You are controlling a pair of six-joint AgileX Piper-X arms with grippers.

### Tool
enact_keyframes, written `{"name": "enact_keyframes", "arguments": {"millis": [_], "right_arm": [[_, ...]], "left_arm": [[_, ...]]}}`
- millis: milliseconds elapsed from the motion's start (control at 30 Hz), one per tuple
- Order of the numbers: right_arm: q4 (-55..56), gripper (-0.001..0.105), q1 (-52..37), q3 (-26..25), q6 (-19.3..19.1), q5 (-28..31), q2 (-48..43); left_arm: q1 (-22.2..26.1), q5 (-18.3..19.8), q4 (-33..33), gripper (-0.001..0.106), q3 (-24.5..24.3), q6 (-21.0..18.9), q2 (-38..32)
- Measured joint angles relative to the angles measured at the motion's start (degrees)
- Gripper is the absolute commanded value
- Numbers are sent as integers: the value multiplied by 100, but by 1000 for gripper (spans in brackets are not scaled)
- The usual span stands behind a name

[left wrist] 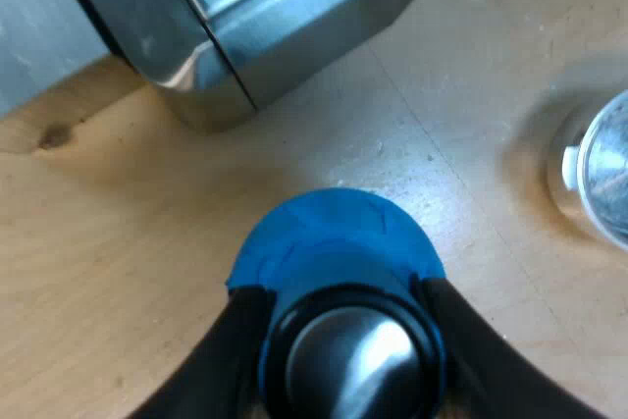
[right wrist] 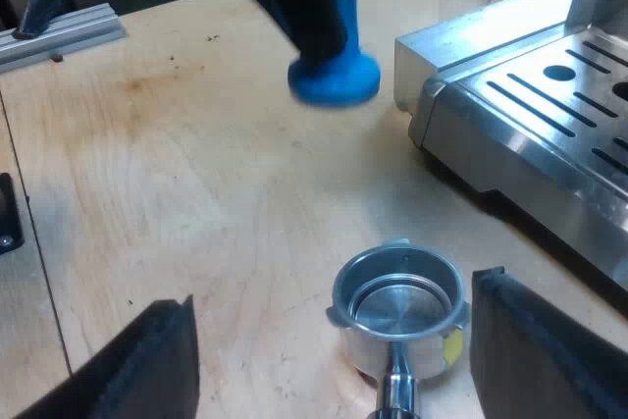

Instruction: Grind coffee beans and then tamp

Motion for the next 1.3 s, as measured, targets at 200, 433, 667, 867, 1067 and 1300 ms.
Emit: {"name": "enact_keyframes", "arguments": {"millis": [200,433,667,867,1067,1300], "right_arm": [[0,61,0,0,0,0,0],[0,61,0,0,0,0,0],[0,61,0,0,0,0,0],[0,61,0,0,0,0,0],[0,61,0,0,0,0,0],[0,61,0,0,0,0,0]], "left_arm": [[0,0,-309,0,389,0,0],[0,113,-687,0,462,12,764],[0,49,-864,0,488,12,1098],[0,45,-1217,0,573,12,1097],[0,25,-1500,0,852,71,1097],[0,25,-1564,9,876,130,1097]]}}
